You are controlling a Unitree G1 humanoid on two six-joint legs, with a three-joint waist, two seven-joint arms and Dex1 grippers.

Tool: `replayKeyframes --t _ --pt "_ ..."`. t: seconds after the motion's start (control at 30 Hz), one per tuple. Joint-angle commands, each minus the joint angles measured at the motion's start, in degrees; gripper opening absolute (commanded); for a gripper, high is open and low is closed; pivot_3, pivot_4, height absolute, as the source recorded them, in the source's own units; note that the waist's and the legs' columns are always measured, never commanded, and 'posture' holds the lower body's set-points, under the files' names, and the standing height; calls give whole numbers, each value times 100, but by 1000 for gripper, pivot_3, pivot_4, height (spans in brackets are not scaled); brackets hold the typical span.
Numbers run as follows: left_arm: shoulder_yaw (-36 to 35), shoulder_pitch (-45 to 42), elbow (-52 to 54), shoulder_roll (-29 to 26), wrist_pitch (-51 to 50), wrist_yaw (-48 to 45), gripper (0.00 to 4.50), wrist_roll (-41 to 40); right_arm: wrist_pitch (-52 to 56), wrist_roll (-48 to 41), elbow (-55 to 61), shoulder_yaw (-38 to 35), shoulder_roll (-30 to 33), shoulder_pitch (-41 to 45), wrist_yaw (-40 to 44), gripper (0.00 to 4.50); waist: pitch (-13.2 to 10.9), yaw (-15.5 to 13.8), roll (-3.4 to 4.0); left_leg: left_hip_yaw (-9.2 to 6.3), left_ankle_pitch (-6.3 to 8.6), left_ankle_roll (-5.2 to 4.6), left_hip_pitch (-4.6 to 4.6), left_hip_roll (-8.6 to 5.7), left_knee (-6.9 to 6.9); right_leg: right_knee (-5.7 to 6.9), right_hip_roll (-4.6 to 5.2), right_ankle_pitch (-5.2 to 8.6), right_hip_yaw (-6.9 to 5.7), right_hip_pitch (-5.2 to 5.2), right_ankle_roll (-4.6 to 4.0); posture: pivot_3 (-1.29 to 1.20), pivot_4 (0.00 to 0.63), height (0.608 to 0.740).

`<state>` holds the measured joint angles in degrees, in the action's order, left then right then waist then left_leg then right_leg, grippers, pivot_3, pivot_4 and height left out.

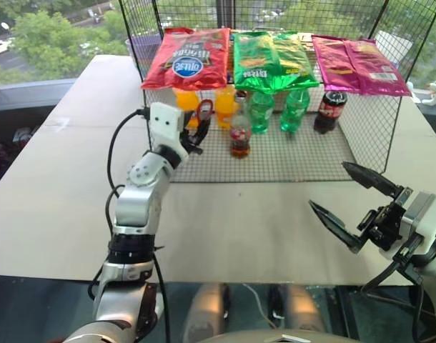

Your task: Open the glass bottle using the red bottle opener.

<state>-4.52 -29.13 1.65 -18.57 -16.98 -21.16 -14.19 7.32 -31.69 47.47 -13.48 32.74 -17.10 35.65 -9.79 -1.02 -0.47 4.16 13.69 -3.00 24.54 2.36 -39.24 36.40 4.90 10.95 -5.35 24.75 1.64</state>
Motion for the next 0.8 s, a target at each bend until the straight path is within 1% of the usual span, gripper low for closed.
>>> replayKeyframes --t 0.03,0.2,0.23,0.27,0.33,0.37,0.6,0.8 --pt "-172 -47 210 -101 59 -124 2064 -133 -81 -32 229 -112 11 2 -3 4500 0 -1 0 0 0 0 0 0 0 0 0 0 0 0 0 0 150 740" --pt "-237 -100 124 -164 48 -236 2064 -246 -64 -26 226 -107 21 22 -11 4500 0 2 0 0 0 0 0 0 0 0 0 0 0 0 0 0 150 740" --pt "-243 -109 111 -171 48 -275 1554 -273 -60 -25 228 -107 23 25 -14 4500 0 2 0 0 0 0 0 0 0 0 0 0 0 0 0 0 150 740" --pt "-250 -116 100 -177 50 -300 1352 -286 -58 -24 229 -108 24 27 -15 4500 0 0 0 0 0 0 0 0 0 0 0 0 0 0 0 0 150 740" --pt "-274 -137 73 -188 49 -335 318 -294 -59 -18 226 -110 25 28 -16 4500 0 -5 0 0 0 0 1 0 0 0 1 0 0 0 0 0 150 740" --pt "-282 -146 64 -193 51 -345 33 -293 -60 -17 225 -111 26 27 -16 4500 0 -1 0 0 0 0 1 0 0 0 1 0 0 0 0 0 150 740" --pt "-358 -188 16 -311 57 -532 33 -417 -78 18 216 -106 13 15 -21 4500 0 6 -1 0 0 0 -2 0 0 4 1 0 1 0 0 0 150 740" --pt "-647 -288 -169 -560 -131 -1169 33 -1059 -72 35 221 -94 7 20 -33 4500 -1 9 -1 0 0 0 -4 1 0 7 0 1 0 1 -1 0 150 740"
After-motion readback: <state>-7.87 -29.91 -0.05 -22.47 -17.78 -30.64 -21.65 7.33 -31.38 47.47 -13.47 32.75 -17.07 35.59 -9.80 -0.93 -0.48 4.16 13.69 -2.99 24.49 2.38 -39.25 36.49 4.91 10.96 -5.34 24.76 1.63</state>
